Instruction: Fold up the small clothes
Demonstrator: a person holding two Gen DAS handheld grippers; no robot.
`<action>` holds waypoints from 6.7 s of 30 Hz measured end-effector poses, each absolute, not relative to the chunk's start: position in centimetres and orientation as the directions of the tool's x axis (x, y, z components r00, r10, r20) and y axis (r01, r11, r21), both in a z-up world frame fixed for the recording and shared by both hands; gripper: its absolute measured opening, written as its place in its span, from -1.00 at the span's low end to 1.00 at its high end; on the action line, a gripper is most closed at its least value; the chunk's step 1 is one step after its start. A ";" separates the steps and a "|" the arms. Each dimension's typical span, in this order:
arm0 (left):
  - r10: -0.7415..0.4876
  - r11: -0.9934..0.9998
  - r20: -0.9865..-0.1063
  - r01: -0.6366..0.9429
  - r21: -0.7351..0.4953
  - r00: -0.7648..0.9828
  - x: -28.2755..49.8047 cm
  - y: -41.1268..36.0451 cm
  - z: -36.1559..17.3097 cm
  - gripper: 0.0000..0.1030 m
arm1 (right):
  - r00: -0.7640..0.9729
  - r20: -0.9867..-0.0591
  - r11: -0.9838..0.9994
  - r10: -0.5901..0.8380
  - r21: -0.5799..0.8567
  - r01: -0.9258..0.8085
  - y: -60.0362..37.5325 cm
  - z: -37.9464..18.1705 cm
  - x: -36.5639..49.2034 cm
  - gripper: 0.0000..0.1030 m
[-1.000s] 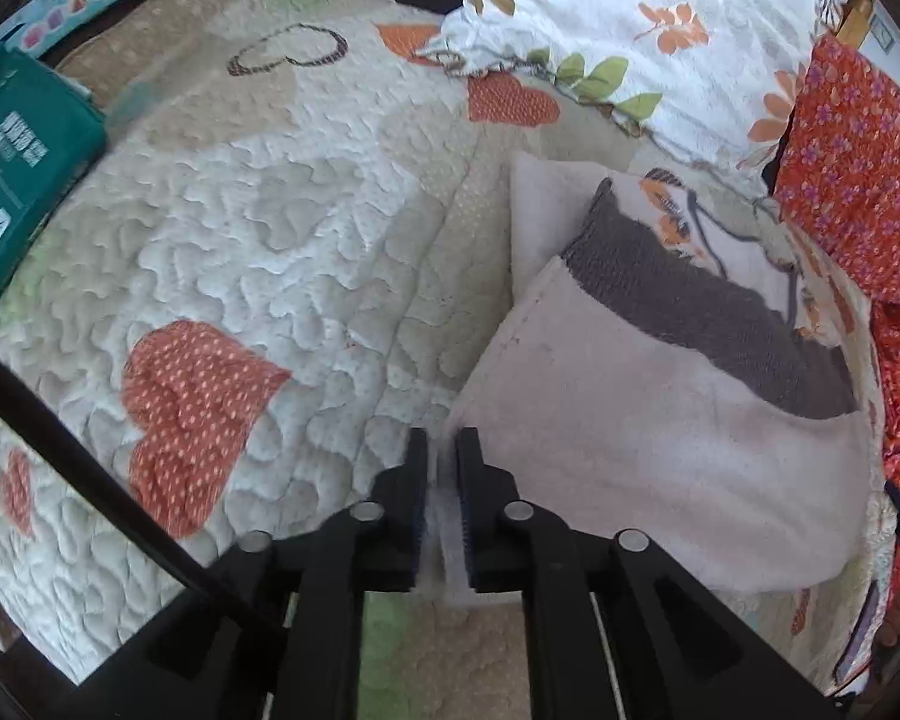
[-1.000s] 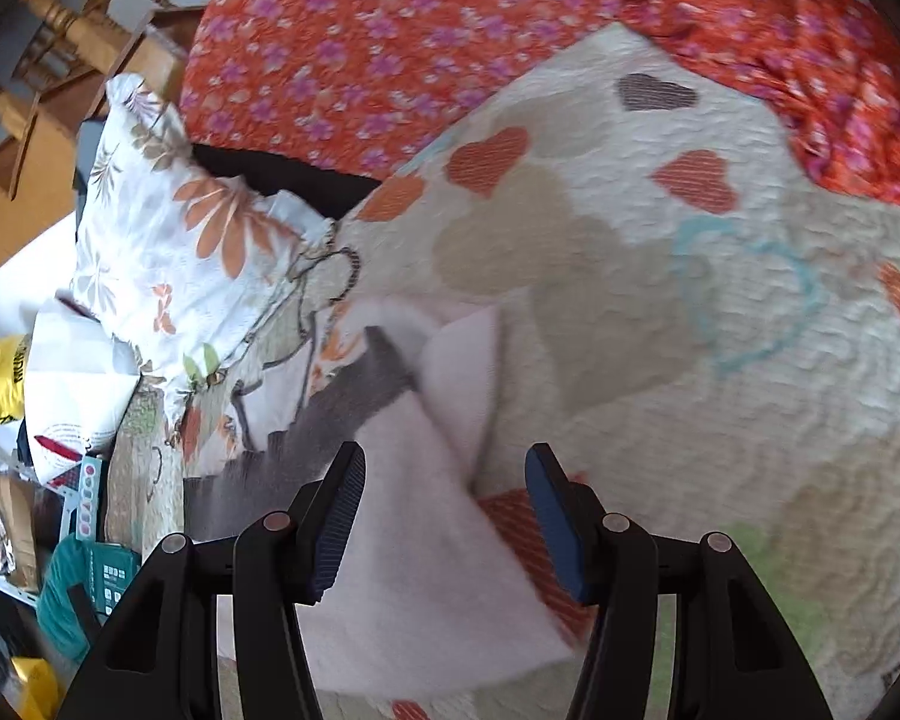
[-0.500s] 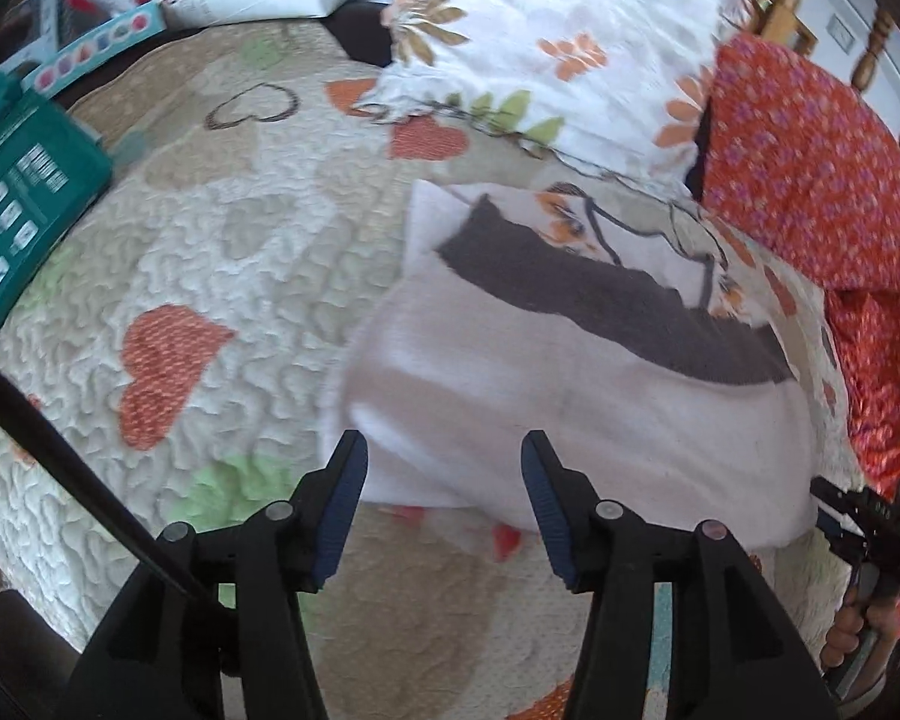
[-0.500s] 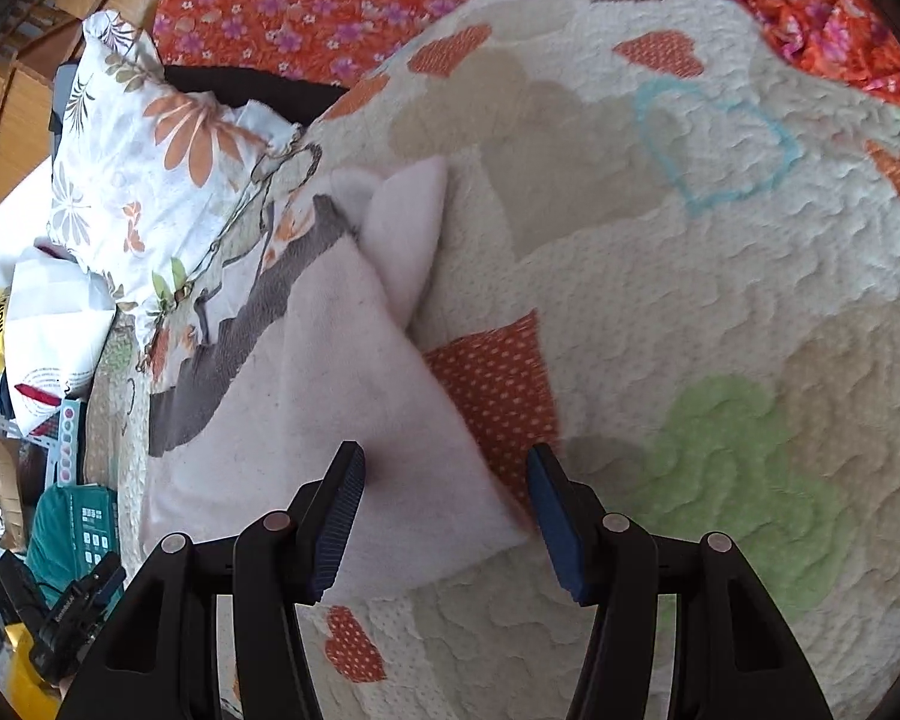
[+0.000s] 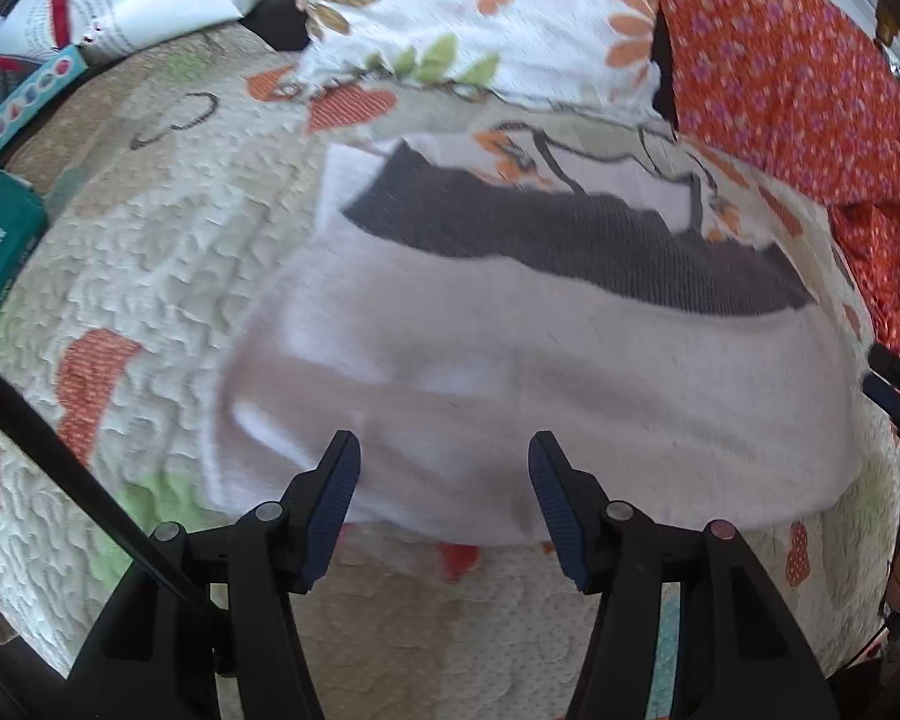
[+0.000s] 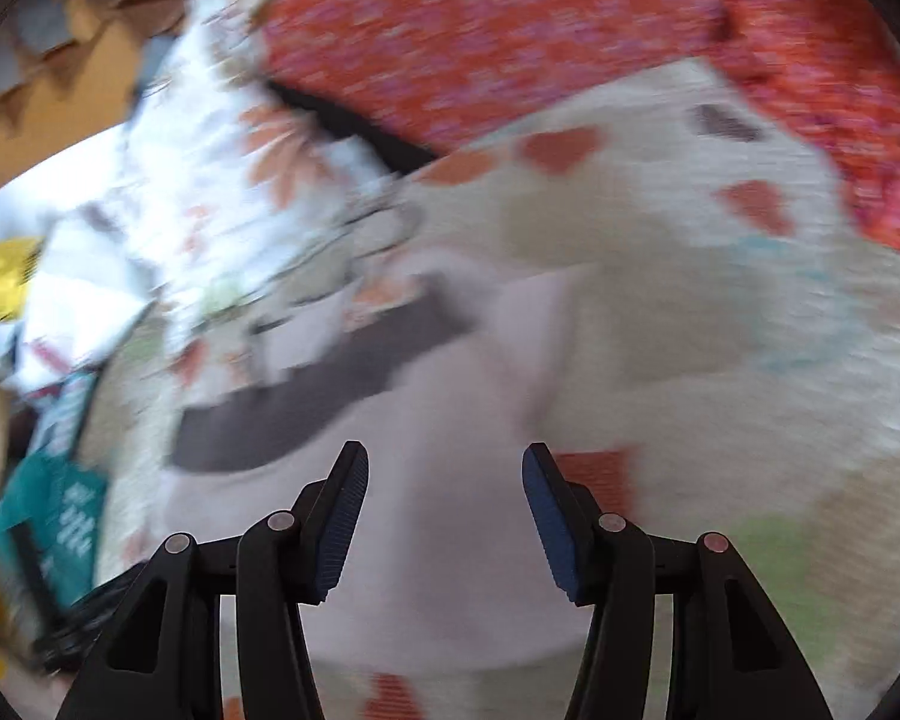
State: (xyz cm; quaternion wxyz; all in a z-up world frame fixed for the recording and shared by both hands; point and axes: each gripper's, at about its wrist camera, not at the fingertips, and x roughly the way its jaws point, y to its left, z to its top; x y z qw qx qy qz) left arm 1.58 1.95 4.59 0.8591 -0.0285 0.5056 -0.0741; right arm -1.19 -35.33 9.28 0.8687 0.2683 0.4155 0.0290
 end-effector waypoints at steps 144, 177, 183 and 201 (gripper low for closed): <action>0.033 0.792 -0.751 -0.475 -0.382 0.659 -0.8 27.5 11.7 0.42 | 0.564 -0.820 0.885 0.092 -0.192 -0.424 6.2 4.6 2.9 -0.63; -0.328 0.935 -0.811 0.044 -0.352 0.485 3.0 -0.8 7.5 0.42 | 0.490 -0.865 0.952 0.113 0.235 0.197 -32.8 8.0 -4.2 -0.70; -0.417 0.902 -0.799 0.088 -0.422 0.434 4.5 -3.9 6.9 0.51 | 0.598 -0.765 0.869 0.239 0.443 0.219 -36.7 11.2 -5.8 -0.18; -0.620 0.785 -0.726 0.221 -0.579 0.299 6.7 -10.0 5.4 -0.35 | 0.598 -0.626 0.618 0.501 0.742 0.258 -38.5 3.5 5.1 -0.33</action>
